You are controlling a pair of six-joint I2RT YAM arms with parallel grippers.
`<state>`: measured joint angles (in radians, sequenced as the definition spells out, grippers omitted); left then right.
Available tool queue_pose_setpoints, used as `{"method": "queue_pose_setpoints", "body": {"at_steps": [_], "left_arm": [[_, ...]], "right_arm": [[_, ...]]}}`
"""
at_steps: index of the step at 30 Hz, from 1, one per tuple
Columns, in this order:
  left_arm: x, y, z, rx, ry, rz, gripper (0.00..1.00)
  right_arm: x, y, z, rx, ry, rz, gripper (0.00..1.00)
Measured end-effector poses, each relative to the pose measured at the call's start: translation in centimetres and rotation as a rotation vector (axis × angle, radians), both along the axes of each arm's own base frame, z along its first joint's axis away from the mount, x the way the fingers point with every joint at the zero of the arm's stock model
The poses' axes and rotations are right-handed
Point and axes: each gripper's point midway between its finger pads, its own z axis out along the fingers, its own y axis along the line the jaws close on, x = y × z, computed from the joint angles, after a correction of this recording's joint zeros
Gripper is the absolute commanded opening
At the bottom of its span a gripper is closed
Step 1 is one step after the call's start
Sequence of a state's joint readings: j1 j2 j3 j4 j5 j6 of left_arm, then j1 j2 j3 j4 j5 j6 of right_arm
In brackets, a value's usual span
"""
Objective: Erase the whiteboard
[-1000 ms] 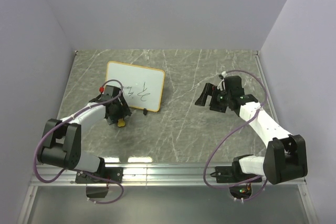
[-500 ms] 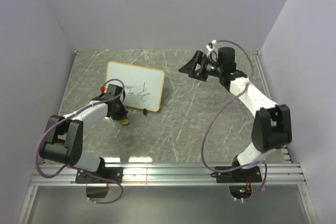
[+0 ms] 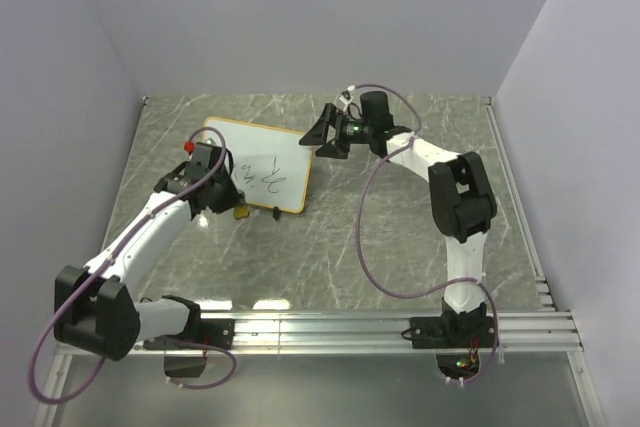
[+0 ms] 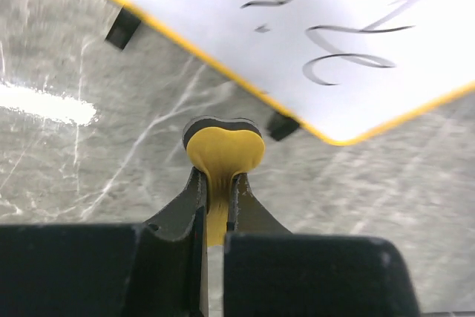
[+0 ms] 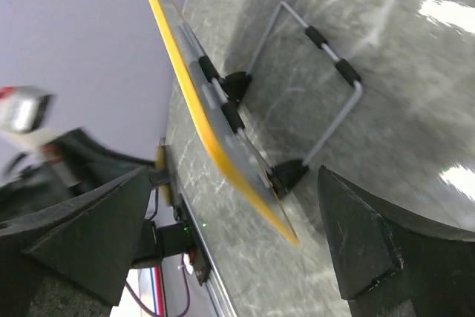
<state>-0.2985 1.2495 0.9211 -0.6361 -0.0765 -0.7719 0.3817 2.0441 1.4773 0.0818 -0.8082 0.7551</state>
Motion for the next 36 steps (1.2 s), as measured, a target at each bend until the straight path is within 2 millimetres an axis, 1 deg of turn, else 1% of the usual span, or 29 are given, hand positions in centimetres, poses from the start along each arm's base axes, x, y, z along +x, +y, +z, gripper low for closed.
{"method": "queue_pose_setpoints", "body": {"at_steps": [2,4,7,8,10,12,15,16,18,19,20,21,22,26,27,30,32,34,36], "left_arm": [[0.2,-0.2,1.7,-0.013,-0.042,-0.002,0.0],[0.1,-0.2,2.5,-0.019,-0.061,-0.004,0.0],[-0.4,-0.2,2.7,-0.018,-0.059,-0.008,0.0],[-0.4,-0.2,2.7,-0.019,-0.06,-0.01,0.0],[-0.4,-0.2,2.6,-0.02,-0.061,-0.011,0.0],[-0.4,-0.3,2.2,-0.02,-0.055,-0.014,0.0],[0.0,-0.7,1.6,-0.025,-0.043,-0.021,0.0],[0.2,-0.9,1.3,-0.026,-0.038,-0.025,0.0],[0.5,-1.3,0.8,-0.031,-0.026,-0.036,0.0],[0.7,-1.6,0.5,-0.034,-0.023,-0.042,0.0],[0.9,-1.9,0.3,-0.035,-0.019,-0.049,0.0],[1.1,-2.2,0.0,-0.036,-0.015,-0.056,0.0],[1.3,-2.5,-0.2,-0.038,-0.014,-0.064,0.0],[2.4,-4.4,-0.9,-0.05,-0.022,-0.106,0.0],[2.7,-4.9,-1.0,-0.054,-0.025,-0.116,0.0],[3.8,-6.7,-1.4,-0.06,-0.037,-0.15,0.0],[4.8,-8.1,-1.2,-0.065,-0.051,-0.175,0.0],[5.7,-9.4,-0.7,-0.07,-0.068,-0.195,0.0],[7.0,-10.9,0.5,-0.082,-0.11,-0.213,0.0]], "right_arm": [[0.3,1.4,-0.1,0.006,-0.006,0.027,0.98],[0.6,2.5,0.1,0.009,-0.017,0.047,0.96],[0.8,3.6,0.4,0.013,-0.031,0.066,0.87],[0.6,3.8,0.4,0.012,-0.029,0.07,0.81],[0.4,3.9,0.2,0.005,-0.025,0.078,0.72],[0.2,3.8,-0.1,-0.008,-0.02,0.078,0.67],[0.0,3.5,-0.9,-0.04,-0.011,0.083,0.52],[-0.1,3.3,-1.2,-0.05,-0.01,0.085,0.42],[-0.2,3.2,-1.6,-0.068,-0.008,0.085,0.35],[-0.2,3.1,-1.8,-0.077,-0.006,0.083,0.26],[-0.3,3.0,-2.0,-0.085,-0.008,0.086,0.23],[-0.4,3.0,-2.0,-0.085,-0.016,0.098,0.19],[-0.4,3.0,-1.9,-0.085,-0.024,0.104,0.11],[-0.3,4.0,0.3,-0.055,-0.106,0.153,0.06],[-0.3,4.1,0.5,-0.054,-0.116,0.156,0.06],[-0.3,4.1,0.4,-0.071,-0.128,0.161,0.05],[-0.3,3.9,0.1,-0.083,-0.133,0.164,0.04],[-0.2,3.7,-0.1,-0.094,-0.146,0.166,0.03],[-0.1,3.5,-0.3,-0.101,-0.152,0.165,0.02]]}}
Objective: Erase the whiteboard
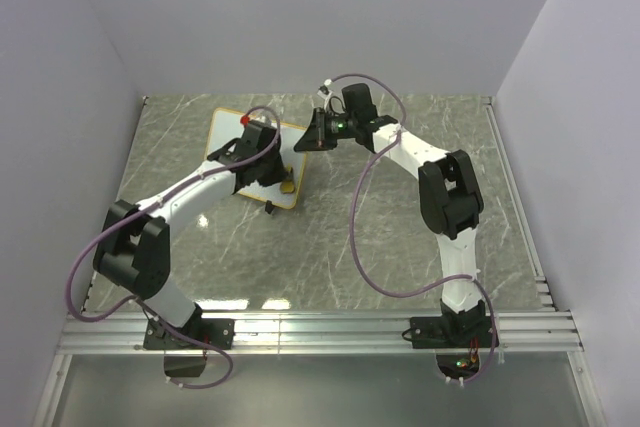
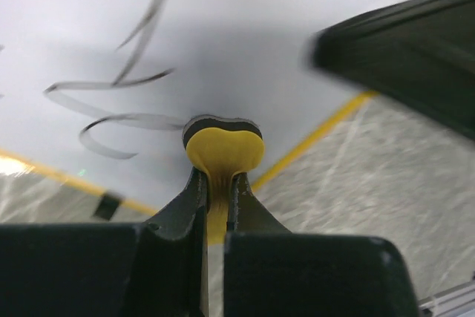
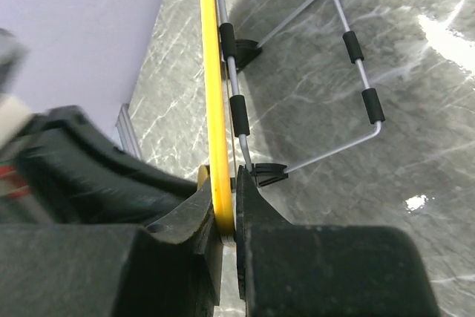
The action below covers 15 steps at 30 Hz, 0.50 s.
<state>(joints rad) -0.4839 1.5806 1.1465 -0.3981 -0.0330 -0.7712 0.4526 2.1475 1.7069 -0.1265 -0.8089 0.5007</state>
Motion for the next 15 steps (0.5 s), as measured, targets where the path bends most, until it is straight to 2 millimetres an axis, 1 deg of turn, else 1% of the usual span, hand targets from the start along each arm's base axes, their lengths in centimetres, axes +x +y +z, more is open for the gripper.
{"method": "queue_pose_setpoints", "body": {"at_steps": [3,5,7,12,15], "left_arm": [[1.7,-1.9,1.8,-0.033,-0.074,-0.019,0.0],[2.5,-2.6,2.4,-0.048,-0.11,-0.025,0.0],[2.9,-2.8,2.3,-0.05,-0.124,-0.028,0.0],[3.4,-3.4,0.9,-0.074,-0.169,-0.038,0.0],[3.5,-3.2,0.4,-0.098,-0.202,-0.03,0.0]], "right_arm": [[-0.1,-0.1,-0.2,-0.003,0.001,0.001,0.0],[-0.2,-0.2,-0.3,-0.006,0.0,0.001,0.0],[-0.2,-0.3,-0.6,-0.011,0.001,-0.001,0.0],[0.0,-1.1,-1.5,-0.031,0.01,-0.018,0.0],[0.1,-1.3,-1.7,-0.044,0.014,-0.027,0.0]]}}
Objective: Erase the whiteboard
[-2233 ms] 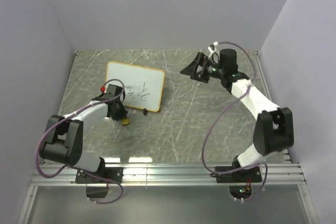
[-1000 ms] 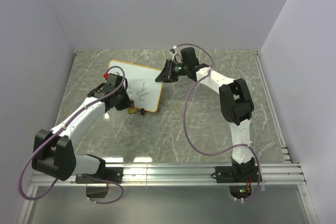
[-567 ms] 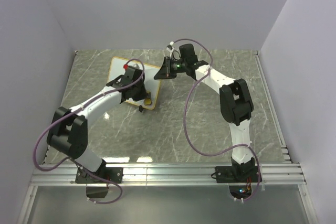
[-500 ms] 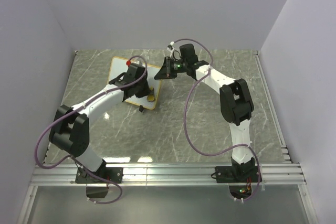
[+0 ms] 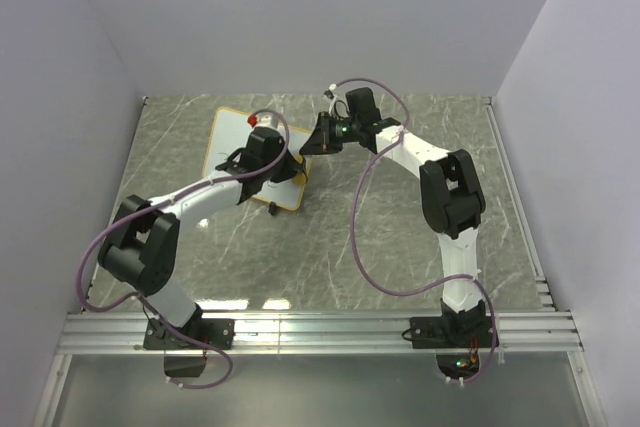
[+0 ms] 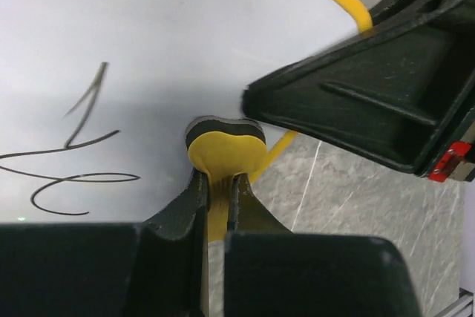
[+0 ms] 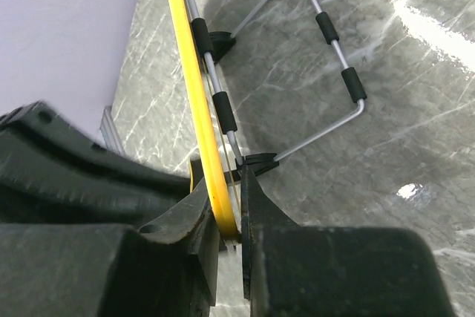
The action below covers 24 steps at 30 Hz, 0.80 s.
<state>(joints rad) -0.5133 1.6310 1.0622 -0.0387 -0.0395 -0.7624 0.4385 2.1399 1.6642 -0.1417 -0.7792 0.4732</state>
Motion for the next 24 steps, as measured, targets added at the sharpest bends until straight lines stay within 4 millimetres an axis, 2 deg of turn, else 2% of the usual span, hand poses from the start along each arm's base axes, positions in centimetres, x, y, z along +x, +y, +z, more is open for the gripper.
{"method": "queue_pose_setpoints", "body": {"at_steps": [3,6,8,11,19,21,24], "left_arm": [[-0.1,2.1,-0.9,-0.017,-0.008,0.045,0.0],[0.2,6.9,-2.6,-0.015,0.018,0.157,0.0],[0.6,9.4,-3.4,-0.008,0.03,0.221,0.0],[0.8,11.8,-4.3,-0.004,0.04,0.286,0.0],[0.5,11.3,-4.3,-0.008,-0.014,0.291,0.0],[0.3,10.5,-4.2,0.014,-0.024,0.285,0.0],[-0.5,7.8,-3.8,0.044,-0.033,0.237,0.0]], "right_arm": [[-0.1,0.0,-0.1,-0.002,0.004,0.0,0.0],[-0.1,0.0,-0.1,-0.004,0.007,-0.001,0.0],[-0.1,-0.1,-0.1,-0.005,0.008,-0.003,0.0],[0.0,-0.1,-0.2,-0.007,0.011,-0.008,0.0],[-0.2,-0.1,-0.3,-0.012,0.026,-0.01,0.0],[-0.1,-0.3,-0.3,-0.013,0.031,-0.014,0.0],[0.0,-0.5,-0.3,-0.012,0.037,-0.02,0.0]]}}
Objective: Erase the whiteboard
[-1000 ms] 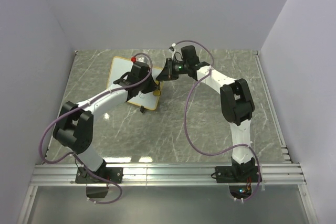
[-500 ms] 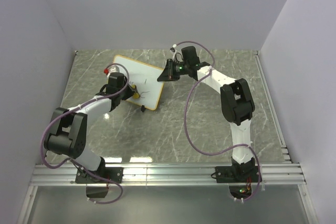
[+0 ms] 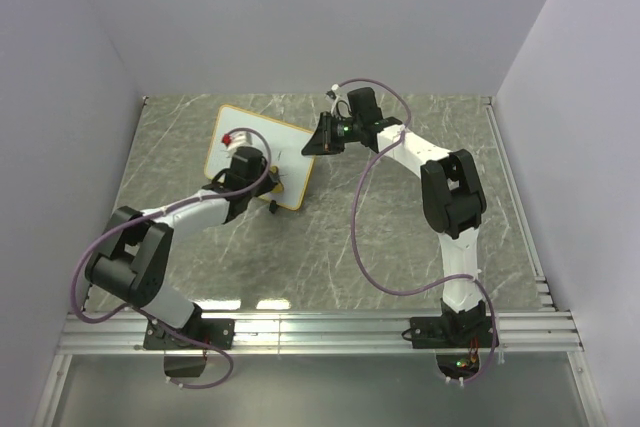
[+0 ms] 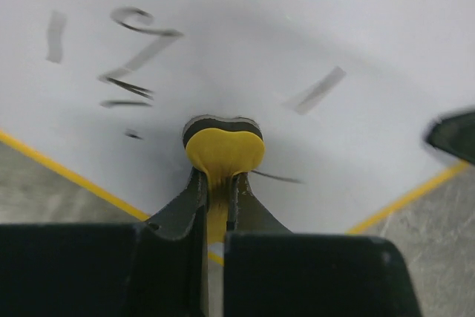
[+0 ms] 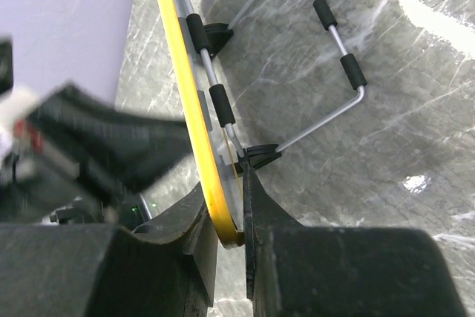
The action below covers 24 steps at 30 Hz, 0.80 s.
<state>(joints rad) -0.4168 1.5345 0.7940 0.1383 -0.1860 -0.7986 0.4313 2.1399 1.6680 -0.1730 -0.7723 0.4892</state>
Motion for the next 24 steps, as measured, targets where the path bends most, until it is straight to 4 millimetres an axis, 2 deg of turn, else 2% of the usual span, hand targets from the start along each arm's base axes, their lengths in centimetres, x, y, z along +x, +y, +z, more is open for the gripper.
{"method": "queue_pose_setpoints", "body": {"at_steps": [3,5,14,17,24], "left_arm": [[-1.0,-2.9,0.5,0.011,-0.013,-0.061,0.0],[-1.5,-3.7,0.4,0.019,-0.016,-0.074,0.0],[-1.3,-3.1,0.2,0.013,-0.027,-0.021,0.0],[-0.9,-1.3,-0.4,0.007,-0.023,0.019,0.0],[-0.6,7.2,-3.0,0.023,0.052,0.222,0.0]], "right_arm": [[0.0,0.0,0.1,0.004,0.009,-0.003,0.0],[-0.1,0.1,0.1,0.006,0.013,-0.004,0.0],[-0.1,0.2,0.1,0.016,0.026,-0.014,0.0],[0.0,0.2,0.0,0.017,0.025,-0.018,0.0],[-0.2,0.4,0.2,0.027,0.043,-0.022,0.0]]}}
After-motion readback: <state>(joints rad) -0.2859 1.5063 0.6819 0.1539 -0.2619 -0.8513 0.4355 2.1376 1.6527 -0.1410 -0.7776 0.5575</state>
